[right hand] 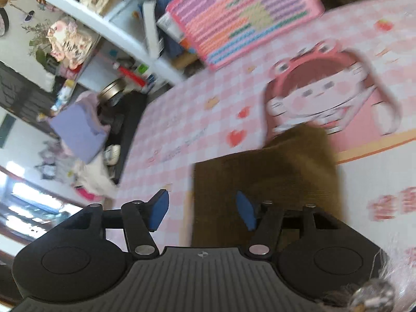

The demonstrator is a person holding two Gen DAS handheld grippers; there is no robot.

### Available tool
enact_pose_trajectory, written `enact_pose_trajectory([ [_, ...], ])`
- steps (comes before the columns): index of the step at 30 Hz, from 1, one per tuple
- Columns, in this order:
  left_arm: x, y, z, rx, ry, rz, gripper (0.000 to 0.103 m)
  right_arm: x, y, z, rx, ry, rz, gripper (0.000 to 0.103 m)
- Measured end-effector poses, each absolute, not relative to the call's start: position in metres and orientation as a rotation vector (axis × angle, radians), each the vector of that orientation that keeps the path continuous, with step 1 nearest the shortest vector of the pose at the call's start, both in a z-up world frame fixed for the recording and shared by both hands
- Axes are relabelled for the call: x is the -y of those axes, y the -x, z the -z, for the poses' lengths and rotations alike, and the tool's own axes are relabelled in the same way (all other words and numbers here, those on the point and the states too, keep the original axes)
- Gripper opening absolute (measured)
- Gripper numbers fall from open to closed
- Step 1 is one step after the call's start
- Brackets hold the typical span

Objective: Fold clothes
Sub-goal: 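Lift and fold the pants edge over with both grippers, then open the right gripper, then hold the folded pants with the left gripper and press them flat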

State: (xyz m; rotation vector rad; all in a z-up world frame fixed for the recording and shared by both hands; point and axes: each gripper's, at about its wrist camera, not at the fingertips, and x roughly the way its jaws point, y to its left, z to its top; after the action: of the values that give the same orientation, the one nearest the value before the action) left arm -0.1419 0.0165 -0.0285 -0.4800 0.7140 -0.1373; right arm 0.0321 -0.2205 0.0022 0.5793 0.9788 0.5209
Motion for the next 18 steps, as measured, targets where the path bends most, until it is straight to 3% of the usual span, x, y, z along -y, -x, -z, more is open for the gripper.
enact_pose_trajectory([
  [9,-0.021,0.061,0.04,-0.735,0.558,0.231,0.04,0.259,0.047,0.025,-0.938,-0.32,-0.282,0.056],
  [10,-0.019,0.055,0.041,-0.738,0.558,0.235,0.038,0.257,0.051,0.029,-0.946,-0.325,-0.279,0.056],
  [12,-0.014,0.051,0.037,-0.725,0.53,0.234,0.007,0.254,0.054,0.036,-0.959,-0.323,-0.278,0.056],
  [16,0.005,0.072,0.007,-0.558,0.326,0.299,0.008,0.245,0.059,0.041,-0.946,-0.297,-0.276,0.057],
  [18,0.004,0.065,0.016,-0.612,0.32,0.262,0.008,0.239,0.055,0.042,-0.947,-0.287,-0.266,0.057],
])
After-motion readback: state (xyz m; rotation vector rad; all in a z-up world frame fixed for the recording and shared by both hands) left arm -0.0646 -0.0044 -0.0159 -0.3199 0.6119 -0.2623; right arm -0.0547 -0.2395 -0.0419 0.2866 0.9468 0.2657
